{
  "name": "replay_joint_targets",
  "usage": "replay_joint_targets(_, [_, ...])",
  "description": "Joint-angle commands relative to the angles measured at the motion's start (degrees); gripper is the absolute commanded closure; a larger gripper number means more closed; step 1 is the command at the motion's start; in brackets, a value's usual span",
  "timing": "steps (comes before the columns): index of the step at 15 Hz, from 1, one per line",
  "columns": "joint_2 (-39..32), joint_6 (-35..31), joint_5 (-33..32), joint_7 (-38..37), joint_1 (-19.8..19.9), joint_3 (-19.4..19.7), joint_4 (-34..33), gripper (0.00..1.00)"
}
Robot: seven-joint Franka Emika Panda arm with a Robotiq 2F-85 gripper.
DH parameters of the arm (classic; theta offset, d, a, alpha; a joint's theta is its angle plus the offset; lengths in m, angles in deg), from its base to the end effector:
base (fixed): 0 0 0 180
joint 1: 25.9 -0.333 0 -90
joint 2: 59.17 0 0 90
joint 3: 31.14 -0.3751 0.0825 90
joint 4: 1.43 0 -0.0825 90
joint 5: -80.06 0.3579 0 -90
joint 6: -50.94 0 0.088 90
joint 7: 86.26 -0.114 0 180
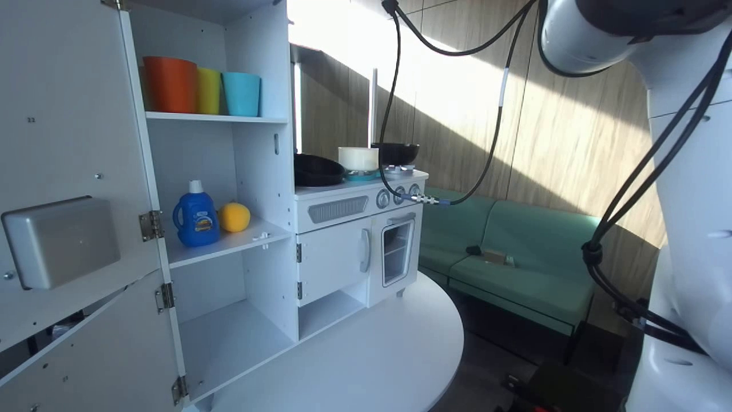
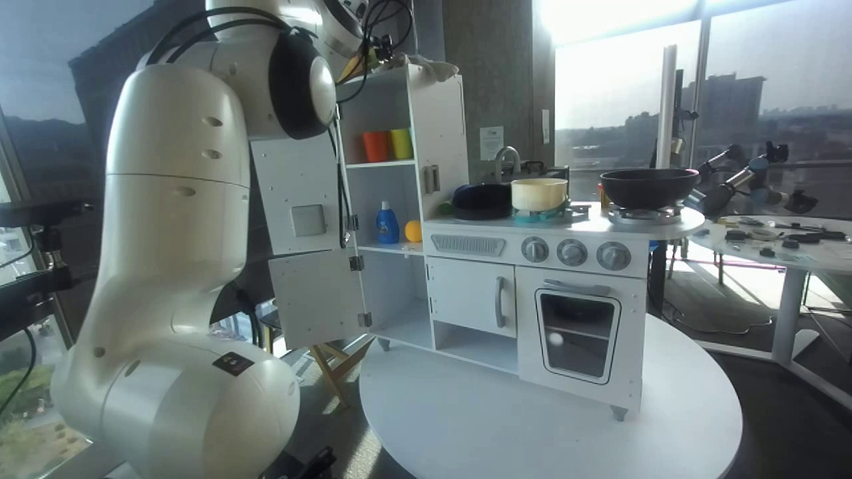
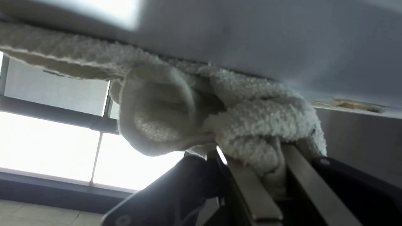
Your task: Pick up the white towel from the top of the refrigerator and wipe the black bowl in the sink, put the white towel on top of the refrigerator
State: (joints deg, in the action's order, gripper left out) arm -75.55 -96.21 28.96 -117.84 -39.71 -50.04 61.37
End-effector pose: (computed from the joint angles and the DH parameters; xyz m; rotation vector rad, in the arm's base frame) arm 0.5743 0.3129 0.8605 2.3375 0.4484 1.9367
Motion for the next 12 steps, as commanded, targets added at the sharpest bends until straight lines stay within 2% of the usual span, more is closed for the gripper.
replay_joint_targets(1, [-4.6,1.4,0.6,2.8,-1.5,-0.8,-8.5,0.48])
replay_joint_targets(4, [-4.7,3.8,-0.7,1.9,-2.6,-0.1,-10.4,0.24])
replay_joint_targets(7, [-3.5,9.0,-2.1,0.6,-3.8,0.6,-11.1,0.02])
replay_joint_targets(12, [0.4,18.8,-9.1,-3.0,-6.1,2.4,-9.7,0.00])
